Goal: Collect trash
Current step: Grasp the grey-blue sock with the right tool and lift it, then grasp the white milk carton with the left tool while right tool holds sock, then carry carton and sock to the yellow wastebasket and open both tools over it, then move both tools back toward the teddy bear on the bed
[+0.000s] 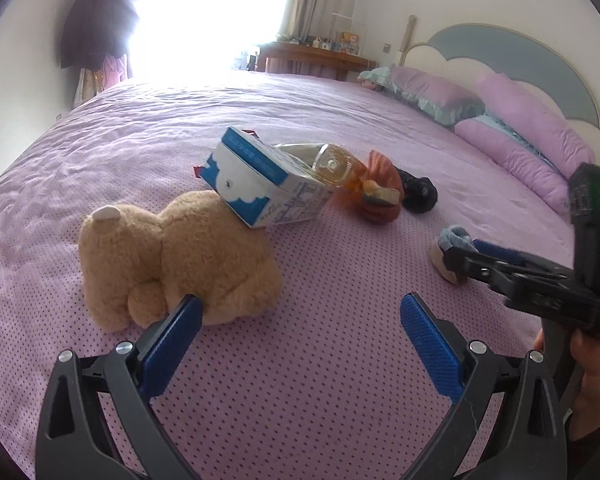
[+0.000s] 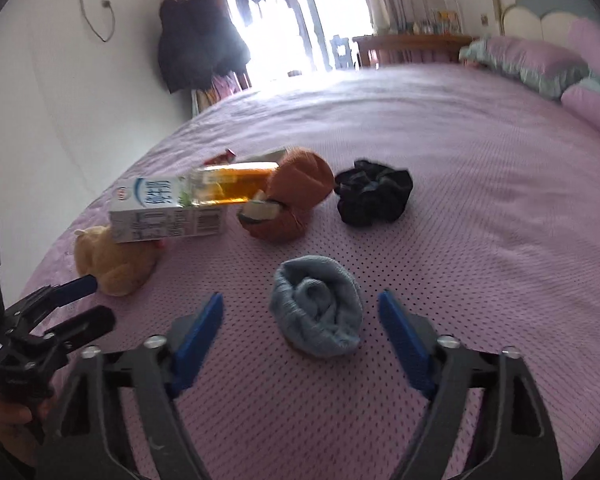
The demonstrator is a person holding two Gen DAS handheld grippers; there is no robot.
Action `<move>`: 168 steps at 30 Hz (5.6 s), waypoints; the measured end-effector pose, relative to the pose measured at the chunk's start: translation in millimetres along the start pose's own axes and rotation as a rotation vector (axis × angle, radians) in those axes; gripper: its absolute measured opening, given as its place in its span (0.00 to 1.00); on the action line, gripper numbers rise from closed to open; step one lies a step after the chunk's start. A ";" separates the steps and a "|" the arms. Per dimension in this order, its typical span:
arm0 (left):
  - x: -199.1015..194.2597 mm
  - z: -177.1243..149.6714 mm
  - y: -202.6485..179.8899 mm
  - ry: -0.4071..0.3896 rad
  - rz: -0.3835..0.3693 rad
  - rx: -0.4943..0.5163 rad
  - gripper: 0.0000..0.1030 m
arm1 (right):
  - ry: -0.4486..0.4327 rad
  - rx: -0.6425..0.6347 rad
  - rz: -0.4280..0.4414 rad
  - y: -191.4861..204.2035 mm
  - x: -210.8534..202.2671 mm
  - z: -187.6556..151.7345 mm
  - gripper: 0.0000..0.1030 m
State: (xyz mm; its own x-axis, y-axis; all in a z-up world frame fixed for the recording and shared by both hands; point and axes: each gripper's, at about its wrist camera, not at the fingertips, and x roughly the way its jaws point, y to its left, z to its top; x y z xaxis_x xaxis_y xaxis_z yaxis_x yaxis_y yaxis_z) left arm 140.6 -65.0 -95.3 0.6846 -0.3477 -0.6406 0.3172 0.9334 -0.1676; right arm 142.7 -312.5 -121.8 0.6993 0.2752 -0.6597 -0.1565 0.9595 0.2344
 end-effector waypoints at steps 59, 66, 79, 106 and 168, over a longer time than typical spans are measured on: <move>-72.9 15.7 -30.2 -0.103 -0.176 0.186 0.52 | -0.072 -0.029 0.086 13.4 -110.9 -58.2 0.37; -73.9 -7.0 -89.1 -0.059 -0.336 0.235 0.52 | -0.113 0.017 0.024 -14.5 -160.1 -90.3 0.37; -48.5 -91.2 -254.5 0.145 -0.656 0.439 0.52 | -0.119 0.299 -0.305 -119.8 -276.1 -232.6 0.37; 2.9 -215.2 -393.4 0.453 -0.755 0.710 0.52 | 0.013 0.582 -0.480 -194.7 -299.7 -348.1 0.73; -76.4 -22.6 -23.7 -0.124 0.072 0.259 0.96 | -0.222 -0.101 0.200 62.6 -139.6 -86.5 0.90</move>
State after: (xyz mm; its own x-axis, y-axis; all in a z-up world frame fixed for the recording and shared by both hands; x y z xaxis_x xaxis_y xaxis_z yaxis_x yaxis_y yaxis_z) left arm 65.9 -58.6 -59.2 0.7813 -0.3042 -0.5450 0.4109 0.9080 0.0822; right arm -25.1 -285.6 -76.8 0.7810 0.4495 -0.4336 -0.3668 0.8920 0.2641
